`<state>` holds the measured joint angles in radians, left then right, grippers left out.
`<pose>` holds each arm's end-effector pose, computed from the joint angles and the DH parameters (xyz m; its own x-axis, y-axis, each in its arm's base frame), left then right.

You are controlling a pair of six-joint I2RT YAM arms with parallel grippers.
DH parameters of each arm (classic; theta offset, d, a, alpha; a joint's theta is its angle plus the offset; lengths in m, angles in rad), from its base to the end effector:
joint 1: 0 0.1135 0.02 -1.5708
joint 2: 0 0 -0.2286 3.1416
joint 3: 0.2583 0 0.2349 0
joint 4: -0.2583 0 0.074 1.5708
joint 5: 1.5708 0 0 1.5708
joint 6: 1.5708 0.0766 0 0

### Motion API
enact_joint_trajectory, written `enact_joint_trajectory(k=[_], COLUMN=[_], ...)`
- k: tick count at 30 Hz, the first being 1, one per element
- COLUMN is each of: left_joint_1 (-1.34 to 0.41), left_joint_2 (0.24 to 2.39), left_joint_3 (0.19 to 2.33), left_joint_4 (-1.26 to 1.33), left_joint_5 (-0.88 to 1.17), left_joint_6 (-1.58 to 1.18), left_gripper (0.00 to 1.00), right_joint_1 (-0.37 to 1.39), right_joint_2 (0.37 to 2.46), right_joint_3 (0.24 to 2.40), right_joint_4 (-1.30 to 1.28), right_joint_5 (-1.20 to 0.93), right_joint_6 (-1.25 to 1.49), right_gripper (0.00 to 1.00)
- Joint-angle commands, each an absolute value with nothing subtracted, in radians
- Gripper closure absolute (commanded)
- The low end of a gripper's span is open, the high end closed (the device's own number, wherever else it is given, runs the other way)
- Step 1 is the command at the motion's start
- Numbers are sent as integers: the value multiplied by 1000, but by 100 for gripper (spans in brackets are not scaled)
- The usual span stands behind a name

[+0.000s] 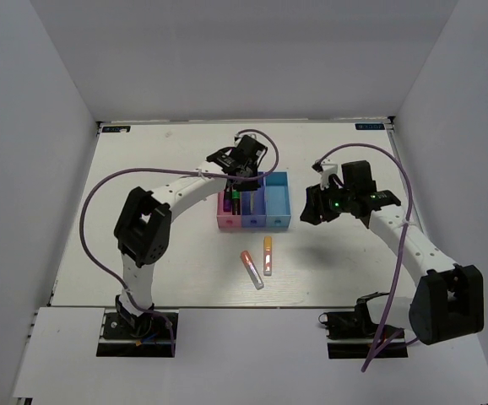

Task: Sort the stationery into containers
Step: Place the pen in the storage box, then pick up the stationery from the center of the board.

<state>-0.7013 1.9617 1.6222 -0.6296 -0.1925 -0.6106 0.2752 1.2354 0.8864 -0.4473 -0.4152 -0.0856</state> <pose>0.3347 -0.2635 0.1828 -0.8317 -0.0342 -0.5542 0.0900 0.9766 -0.1953 0.2606 0.1057 0.2051 -0.6409 -0.2622 -0.7214 -0.5770 0.7844 0.2275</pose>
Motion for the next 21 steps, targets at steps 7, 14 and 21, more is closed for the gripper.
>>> enact_joint_trajectory(k=[7, 14, 21], left_joint_1=[-722, -722, -799], left_joint_2=[2000, 1907, 1516], left_joint_3=[1733, 1700, 1375], left_joint_4=[-647, -664, -735], left_joint_5=[-213, -221, -397], left_joint_6=[-620, -607, -592], left_gripper=[53, 44, 64], right_joint_1=[287, 380, 615], right_joint_2=[1278, 1308, 1390], right_joint_3=[917, 920, 907], right_joint_4=[-482, -476, -427], right_joint_5=[-589, -578, -370], right_joint_6=[-83, -22, 102], right_gripper=[70, 70, 62])
